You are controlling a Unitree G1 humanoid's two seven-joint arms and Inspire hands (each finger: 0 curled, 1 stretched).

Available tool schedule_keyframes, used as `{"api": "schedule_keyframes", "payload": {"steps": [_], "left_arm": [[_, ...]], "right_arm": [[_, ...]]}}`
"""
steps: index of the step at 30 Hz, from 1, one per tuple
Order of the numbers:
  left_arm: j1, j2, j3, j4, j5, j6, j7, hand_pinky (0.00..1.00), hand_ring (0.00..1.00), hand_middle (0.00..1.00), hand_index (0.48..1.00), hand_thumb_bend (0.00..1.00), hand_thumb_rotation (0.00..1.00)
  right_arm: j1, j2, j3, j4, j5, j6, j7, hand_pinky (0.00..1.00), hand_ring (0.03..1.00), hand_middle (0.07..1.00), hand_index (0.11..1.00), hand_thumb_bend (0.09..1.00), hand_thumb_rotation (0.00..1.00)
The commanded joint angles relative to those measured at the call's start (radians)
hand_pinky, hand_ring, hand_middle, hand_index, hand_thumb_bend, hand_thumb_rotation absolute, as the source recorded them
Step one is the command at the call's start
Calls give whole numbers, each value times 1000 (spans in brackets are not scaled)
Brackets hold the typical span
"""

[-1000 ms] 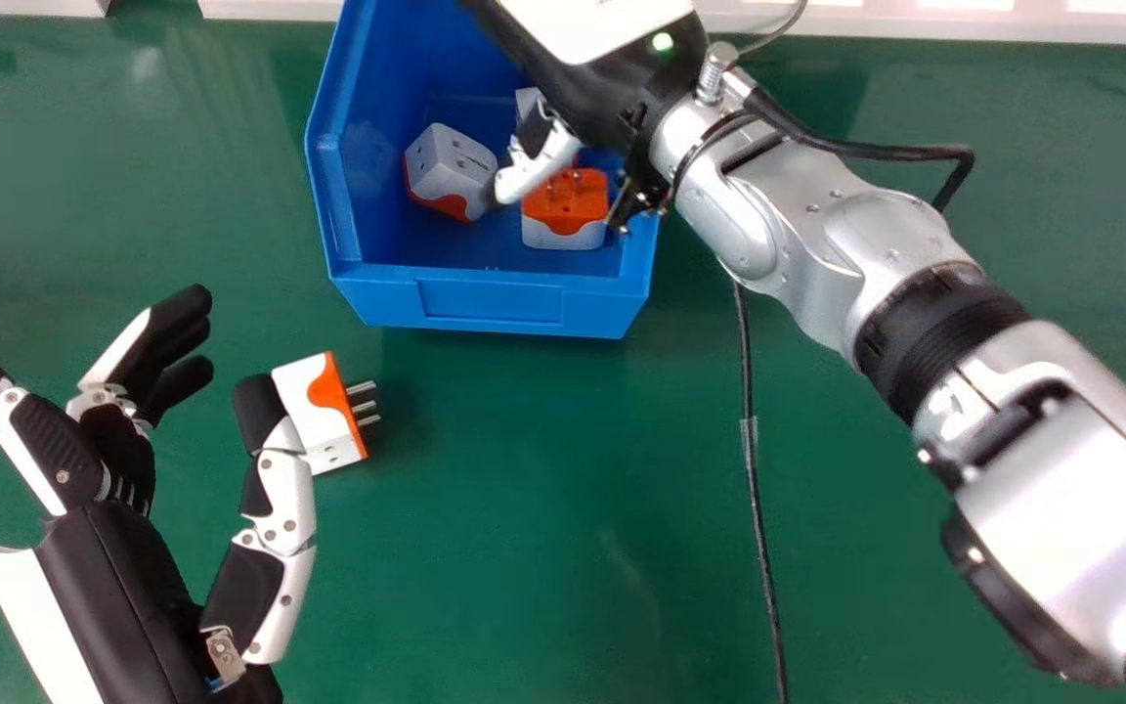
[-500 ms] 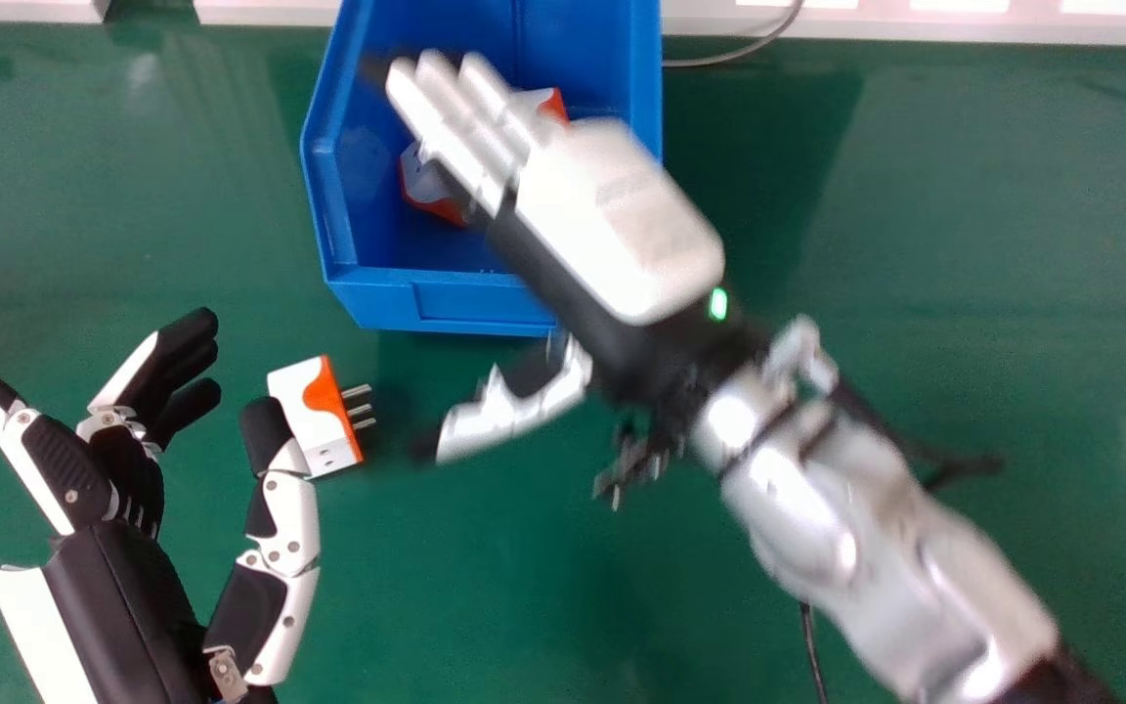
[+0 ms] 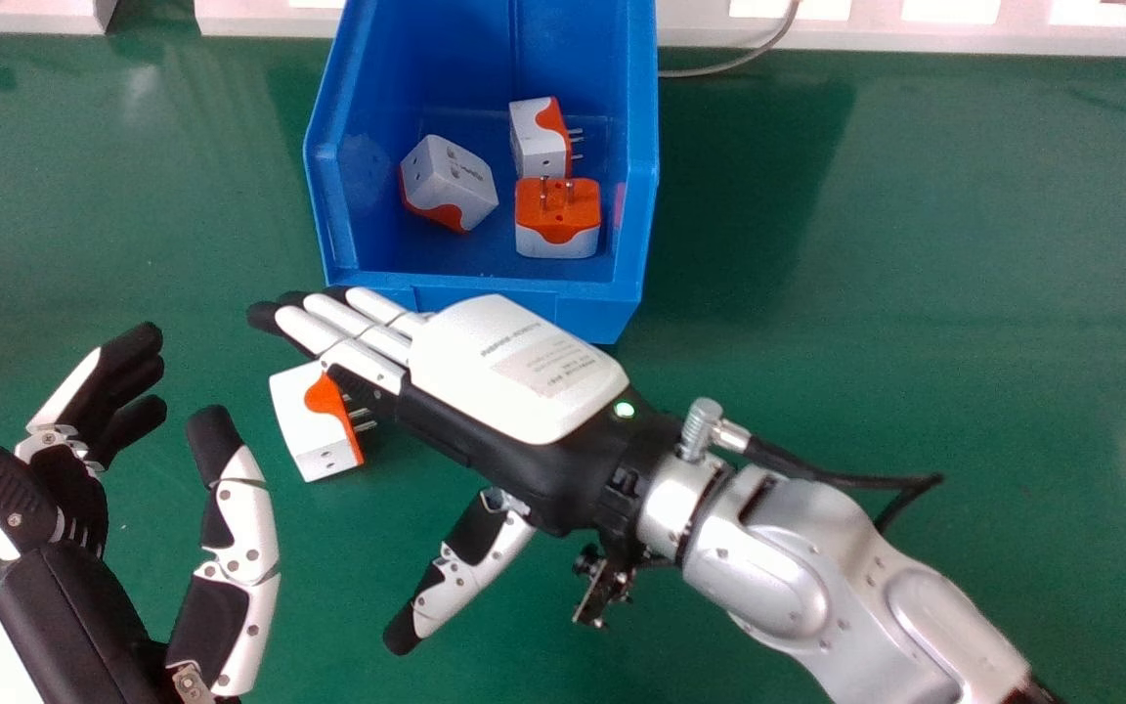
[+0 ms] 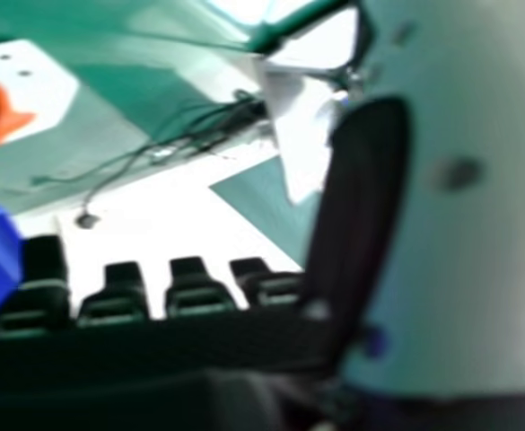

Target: Pick all objects and put in blue box

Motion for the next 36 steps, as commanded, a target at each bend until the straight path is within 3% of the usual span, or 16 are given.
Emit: {"api": "schedule_keyframes", "payload": {"steps": [1,4,6,12,19,21,27,32,36], "left_arm": [[-3,-72,-20,-27,2,-18,-1,673,723,720,729,249,0],[-6,-77,-18,-29,5,-23,5,663,722,718,728,247,0],[-10,-80,-17,-28,0,-28,8,659,718,716,729,251,0],[-24,-85,-12,-25,8,-30,21,645,707,712,730,258,0],[-37,-89,-15,-20,11,-27,25,652,715,717,733,263,0],[-42,-85,-16,-16,6,-33,22,657,720,720,735,260,0],[-58,-85,-7,-10,15,-33,32,652,718,720,730,258,0],[-68,-83,-6,-8,8,-33,29,653,720,721,729,251,0],[-69,-86,1,-11,18,-25,33,648,715,718,727,254,0]], "right_arm": [[-53,27,2,38,-14,-11,-22,873,997,1000,1000,968,304],[-91,48,8,111,-27,-24,-45,891,1000,1000,1000,986,304],[-118,63,13,165,-37,-39,-70,896,1000,1000,1000,997,305],[-230,104,47,368,-69,-111,-160,902,1000,1000,1000,1000,331],[-360,157,97,593,-121,-189,-253,923,1000,1000,1000,1000,352],[-386,172,108,641,-127,-202,-271,928,1000,1000,1000,1000,355],[-442,222,119,765,-133,-229,-329,945,1000,1000,1000,1000,347],[-486,251,128,842,-144,-255,-361,954,1000,1000,1000,1000,324],[-520,268,140,883,-157,-247,-372,935,1000,1000,1000,1000,339]]}}
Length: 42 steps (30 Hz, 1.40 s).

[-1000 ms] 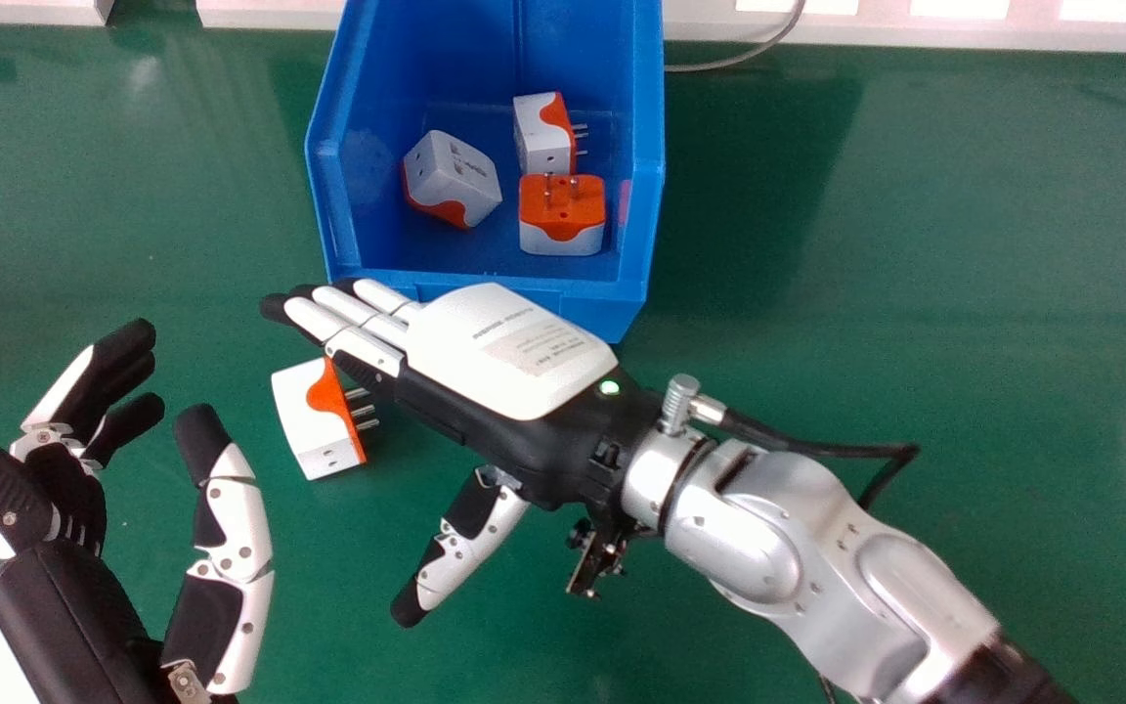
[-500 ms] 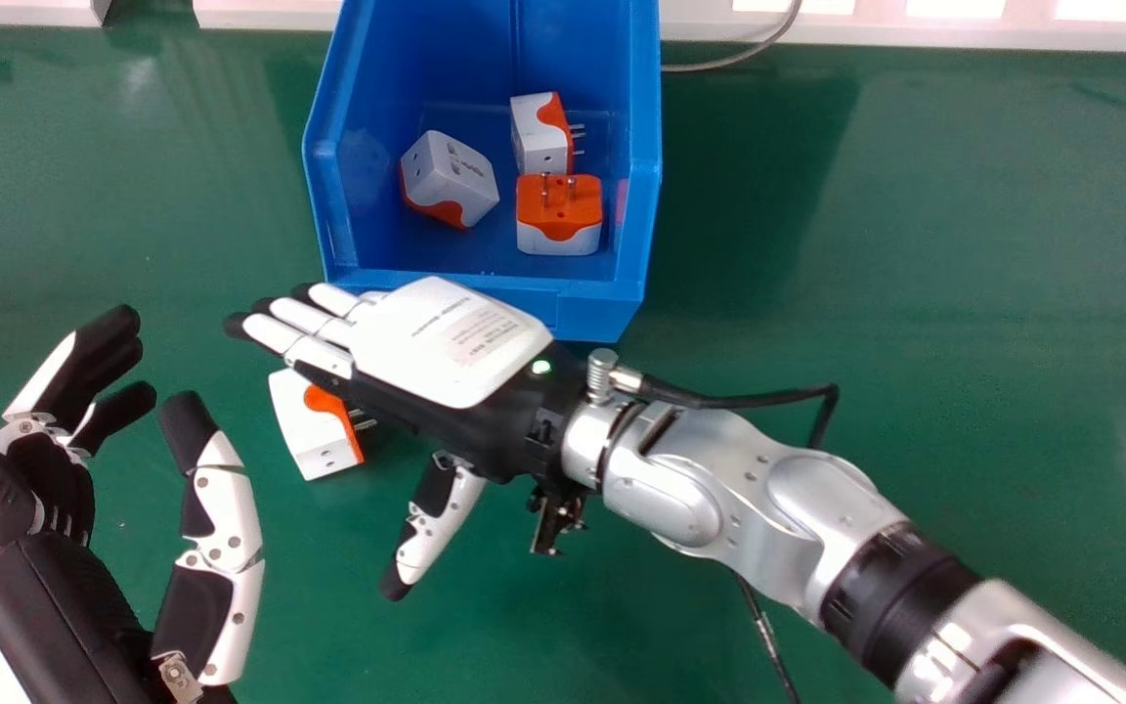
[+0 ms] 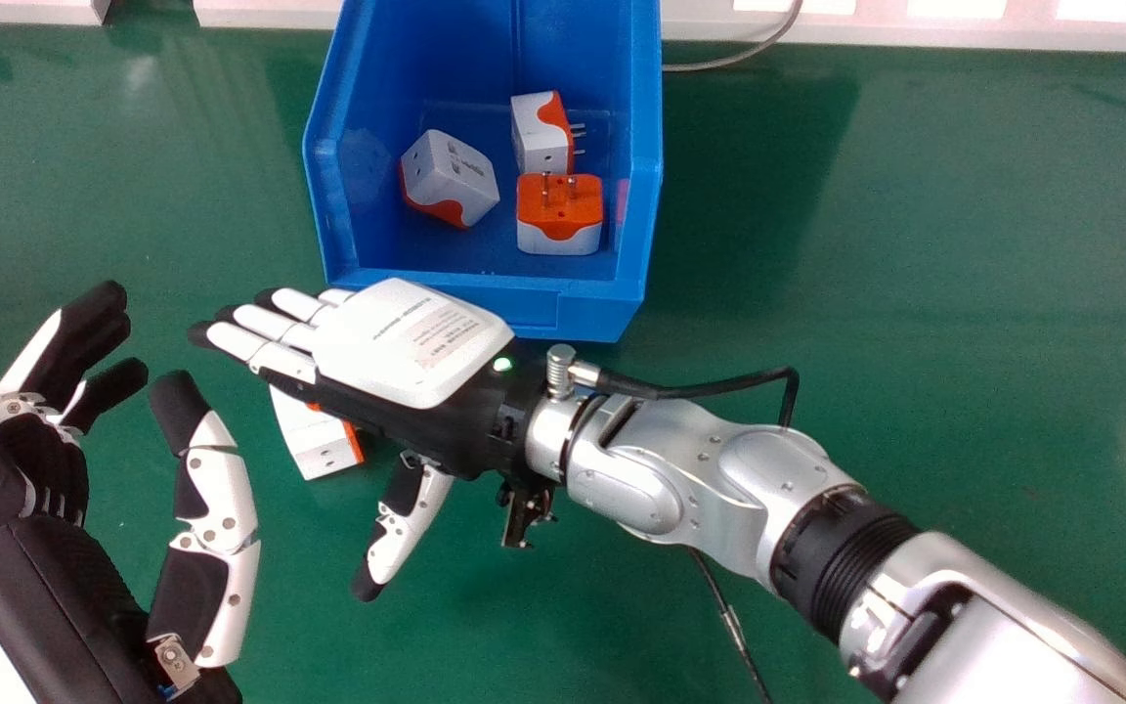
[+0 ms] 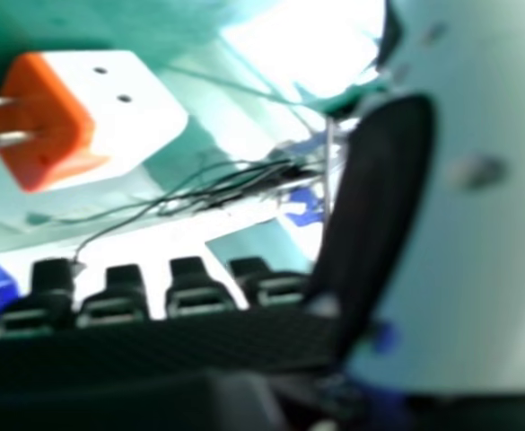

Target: Pick all objects and put in blue box

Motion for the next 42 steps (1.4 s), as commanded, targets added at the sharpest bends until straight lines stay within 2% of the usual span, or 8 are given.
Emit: {"api": "schedule_keyframes", "payload": {"steps": [1,17,20,26,29,31,35,42], "left_arm": [[-5,-80,-13,-14,20,-10,7,643,711,715,724,258,0],[-4,-75,-12,-16,17,-19,6,642,711,714,722,264,0],[1,-76,-13,-18,17,-17,5,643,711,714,724,263,0],[5,-75,-11,-19,21,-14,6,643,709,714,727,263,0],[8,-75,-9,-20,26,-13,7,639,706,713,726,264,0],[9,-72,-11,-18,19,-17,3,641,708,714,727,264,0],[9,-74,-11,-19,16,-17,2,640,708,713,725,268,0],[10,-75,-13,-21,18,-15,-1,640,706,715,726,265,0]], "right_arm": [[-58,26,3,12,1,-6,-19,938,1000,1000,1000,1000,336],[-152,99,62,209,-42,14,-32,887,982,1000,989,1000,270],[-168,94,76,219,-50,14,-18,805,944,971,938,989,236],[-194,92,84,231,-46,35,30,601,796,911,797,882,44],[-198,89,82,235,-42,42,34,481,691,879,754,610,5],[-198,85,75,235,-34,36,26,446,629,804,716,487,1],[-189,86,51,238,-12,33,-14,321,455,560,594,487,0],[-183,74,44,237,-6,2,-71,315,409,501,570,489,0]]}}
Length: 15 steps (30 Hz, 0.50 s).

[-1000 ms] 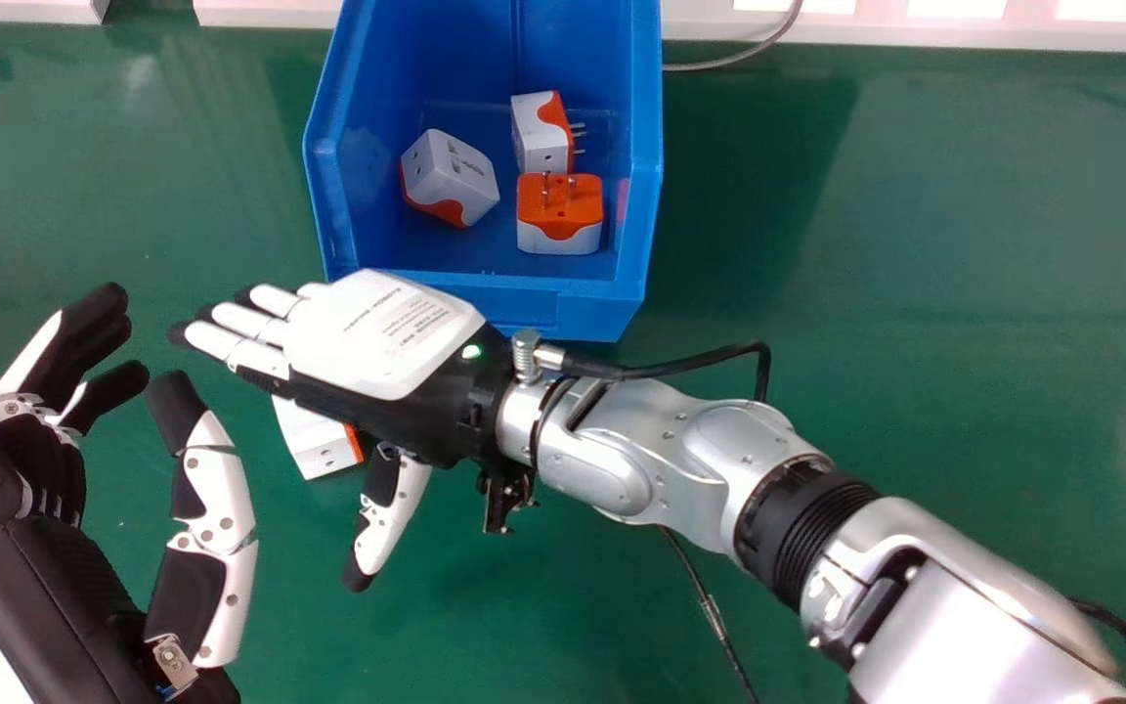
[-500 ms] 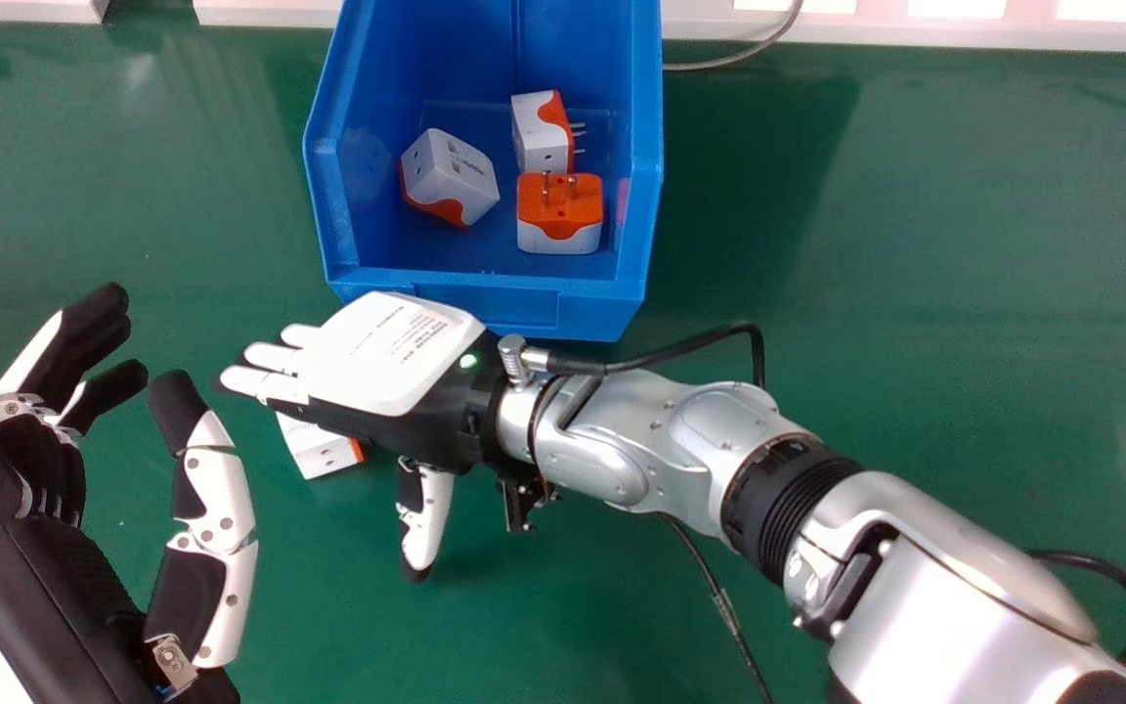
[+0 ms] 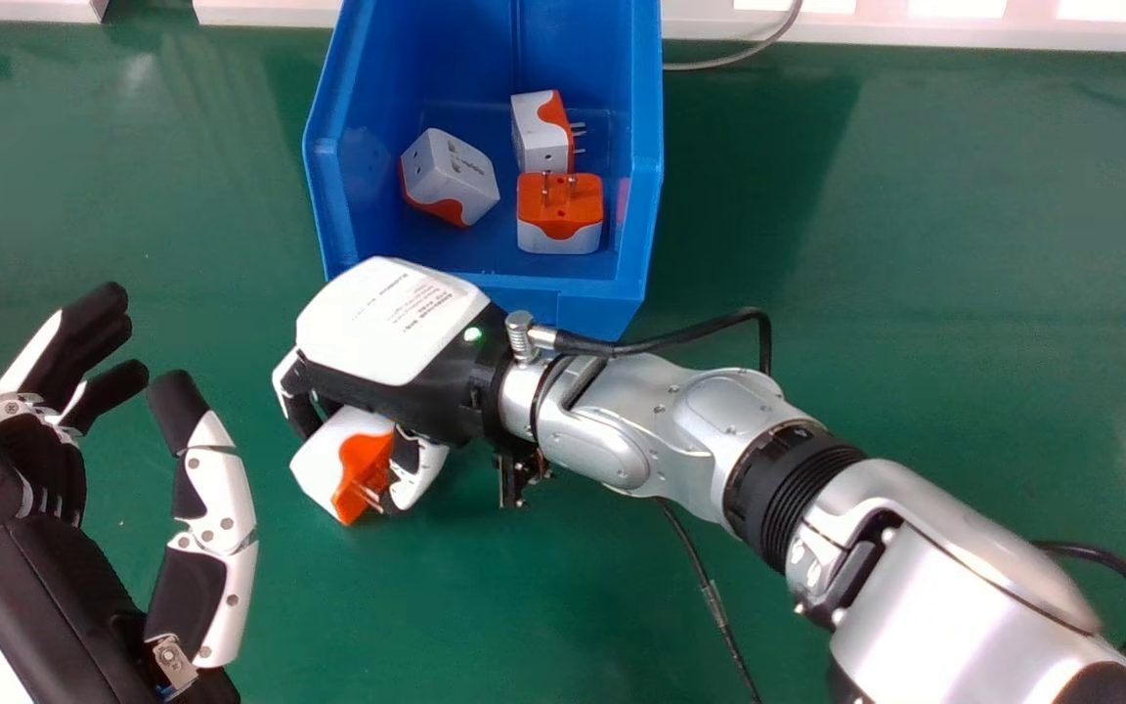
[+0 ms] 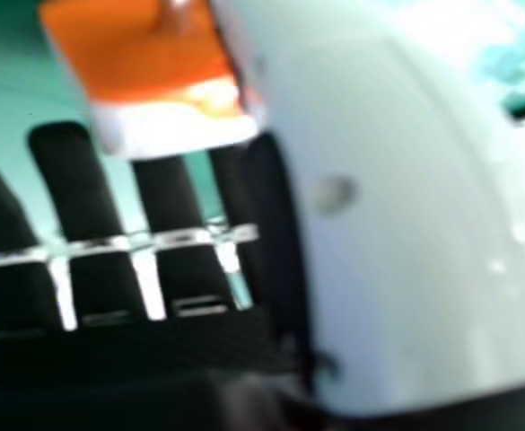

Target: Pick all objects and put in blue box

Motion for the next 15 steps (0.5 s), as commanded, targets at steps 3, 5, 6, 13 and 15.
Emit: {"api": "schedule_keyframes", "payload": {"steps": [3,5,6,13,15], "left_arm": [[7,-71,-18,-20,14,-16,-4,644,706,716,728,261,0],[8,-71,-19,-19,12,-18,-4,646,708,716,730,258,0],[7,-71,-18,-17,11,-20,-4,647,708,716,730,260,0],[11,-76,-18,-21,15,-13,-1,640,706,713,726,264,0],[11,-74,-20,-20,9,-20,-3,645,710,716,727,266,0]], "right_arm": [[-16,1,-28,-5,27,-22,-27,312,411,501,568,489,0],[-15,-1,-28,-6,22,-27,-36,329,416,497,559,492,0],[-16,-2,-28,-5,22,-29,-33,326,415,500,560,492,0],[-20,-2,-44,-7,37,-43,7,316,417,516,557,491,0],[-20,-2,-49,-10,37,-42,12,317,417,517,559,490,0]]}}
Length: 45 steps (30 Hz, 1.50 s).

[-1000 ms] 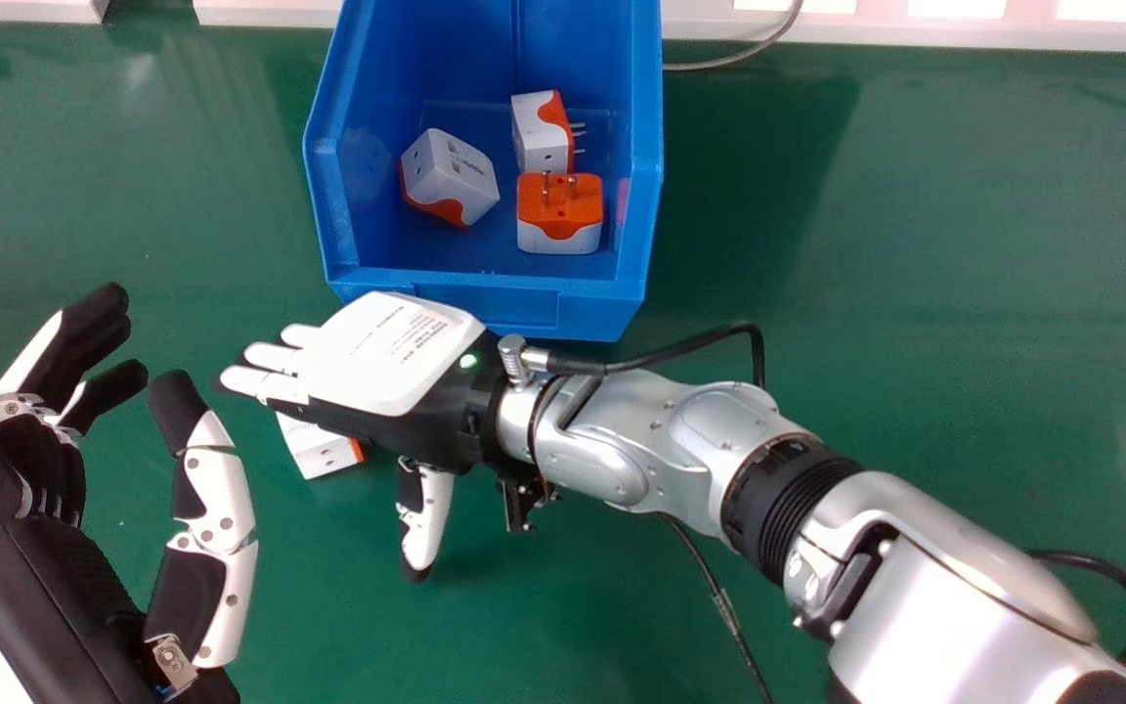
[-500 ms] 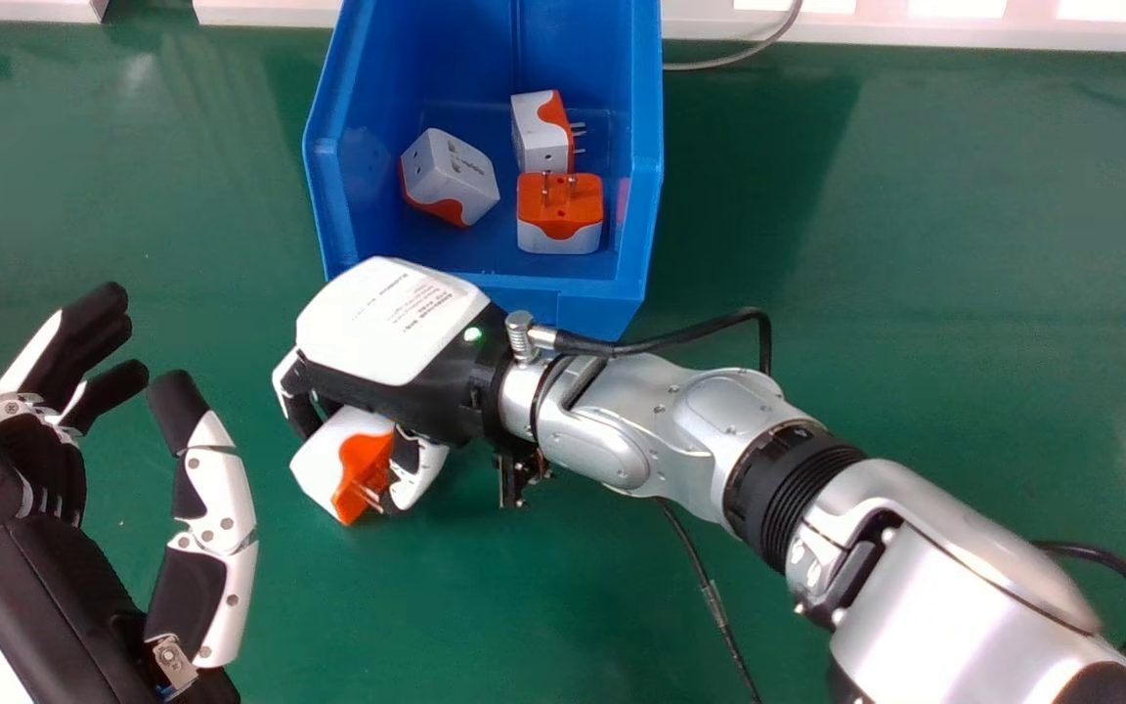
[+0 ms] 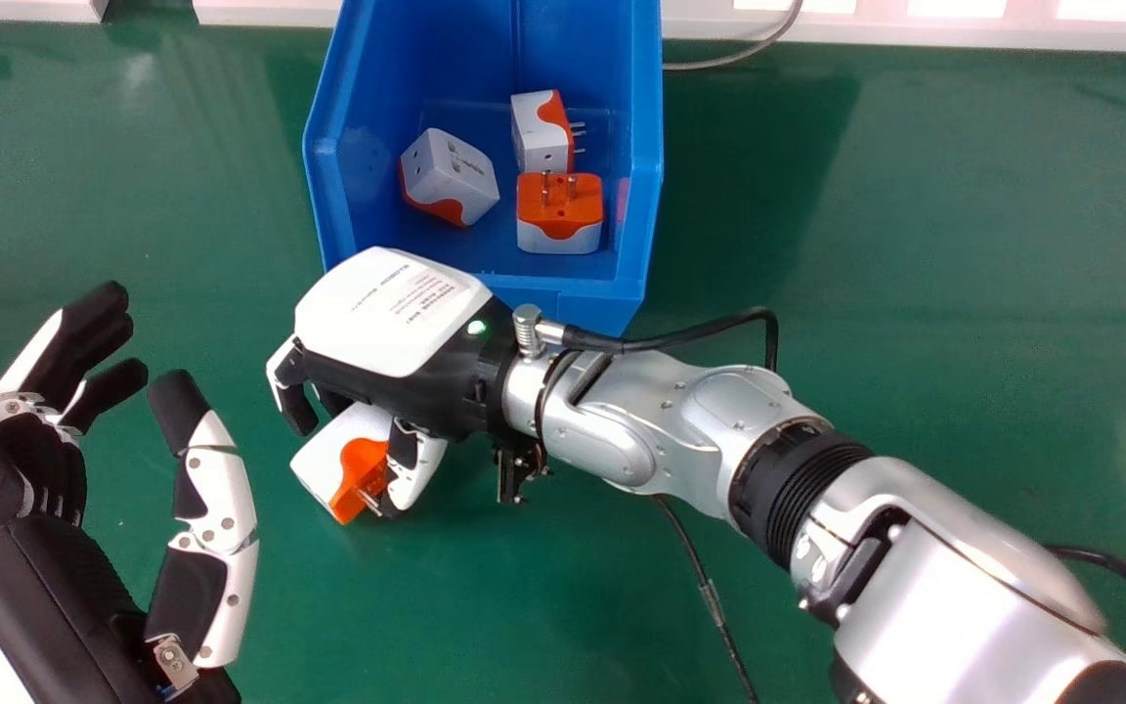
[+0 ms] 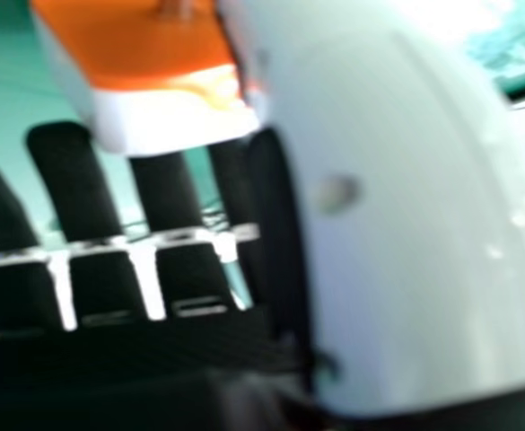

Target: Pick all objects and put in blue box

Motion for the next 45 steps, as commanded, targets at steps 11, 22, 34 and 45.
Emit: {"api": "schedule_keyframes", "payload": {"steps": [11,22,34,45], "left_arm": [[22,-75,-25,-25,7,-21,-4,649,713,715,729,263,0],[35,-77,-28,-27,7,-22,-21,663,723,722,735,261,0],[27,-82,-24,-21,38,-3,-8,657,715,724,735,273,0],[8,-79,-25,-24,36,9,-6,661,714,724,734,259,0]], "right_arm": [[17,-49,-87,-106,94,-69,34,338,442,507,522,496,0],[240,-236,-180,-589,209,-61,265,324,408,494,545,492,0],[370,-351,-358,-935,351,-33,358,299,412,497,547,490,0],[242,-394,-466,-866,267,30,212,318,405,475,537,494,0]]}}
